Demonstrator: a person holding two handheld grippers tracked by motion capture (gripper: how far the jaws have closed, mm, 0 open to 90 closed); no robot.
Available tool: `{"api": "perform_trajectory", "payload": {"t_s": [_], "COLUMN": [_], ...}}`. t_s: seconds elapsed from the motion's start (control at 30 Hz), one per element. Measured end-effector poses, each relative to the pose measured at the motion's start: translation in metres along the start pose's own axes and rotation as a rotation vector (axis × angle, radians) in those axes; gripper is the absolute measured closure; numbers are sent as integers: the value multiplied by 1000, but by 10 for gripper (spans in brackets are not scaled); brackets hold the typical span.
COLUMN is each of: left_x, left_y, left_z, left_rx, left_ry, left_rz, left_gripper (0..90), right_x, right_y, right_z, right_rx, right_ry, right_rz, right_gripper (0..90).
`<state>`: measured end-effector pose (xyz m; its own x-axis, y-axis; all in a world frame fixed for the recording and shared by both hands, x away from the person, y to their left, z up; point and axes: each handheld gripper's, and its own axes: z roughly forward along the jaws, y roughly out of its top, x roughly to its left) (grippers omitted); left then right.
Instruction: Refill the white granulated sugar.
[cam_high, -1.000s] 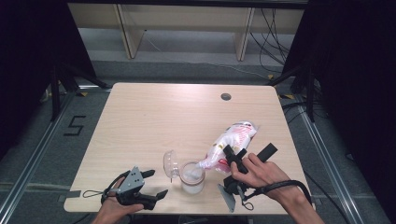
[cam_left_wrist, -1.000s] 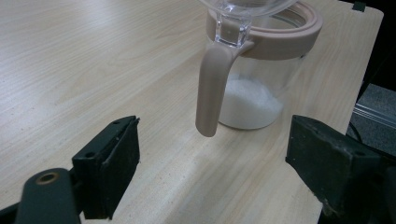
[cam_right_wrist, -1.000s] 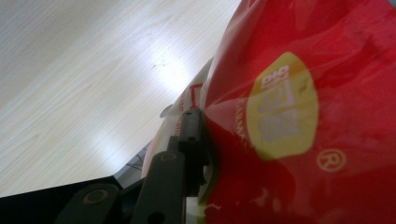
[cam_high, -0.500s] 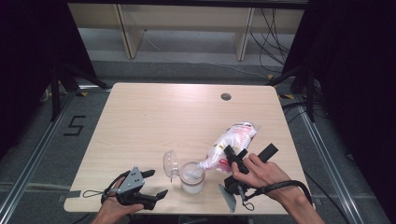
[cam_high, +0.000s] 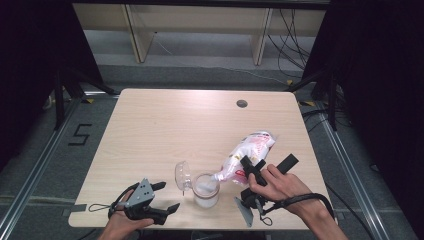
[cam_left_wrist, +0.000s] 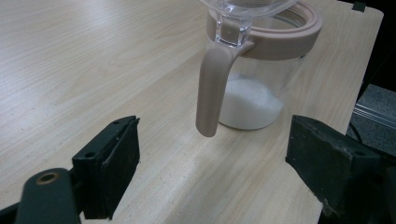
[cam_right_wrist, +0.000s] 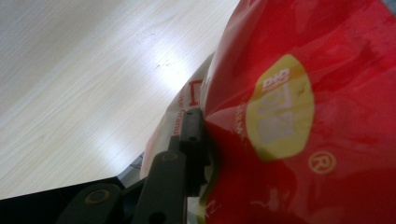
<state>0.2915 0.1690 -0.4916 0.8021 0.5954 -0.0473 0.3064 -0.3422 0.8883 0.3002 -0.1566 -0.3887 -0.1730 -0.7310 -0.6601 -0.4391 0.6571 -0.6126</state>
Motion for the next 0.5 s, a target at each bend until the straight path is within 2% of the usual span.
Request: {"api": "perform_trajectory", "payload": {"t_s": [0.1,0.13,0.17,0.23,0.27,0.37,0.4,0.5], "left_x": [1,0,1,1,1,1,0,1], "left_y": [0,0,0,0,0,0,0,0], "left_z": [0,0,0,0,0,0,0,0], "left_rx": [4,4,1,-2,-2,-2,0,1], "left_ry": [1,2,-1,0,2,1,0,3], "left_rz": [18,7,14,12,12,12,-3,18], "left_gripper": [167,168,167,168,168,168,167,168], "right_x": [1,3,3,2,0,0,-3,-4], "right_y": [0,1,1,1,0,0,-1,-1], "right_z": [0,1,1,1,0,1,2,1], "right_rx": [-1,-11,-16,-6,-1,4,7,11], "right_ry": [-4,-7,-6,-15,1,-10,-13,-14], "right_rz": [5,38,48,33,3,1,-44,-49], "right_gripper": [755,756,756,756,756,758,758,759]}}
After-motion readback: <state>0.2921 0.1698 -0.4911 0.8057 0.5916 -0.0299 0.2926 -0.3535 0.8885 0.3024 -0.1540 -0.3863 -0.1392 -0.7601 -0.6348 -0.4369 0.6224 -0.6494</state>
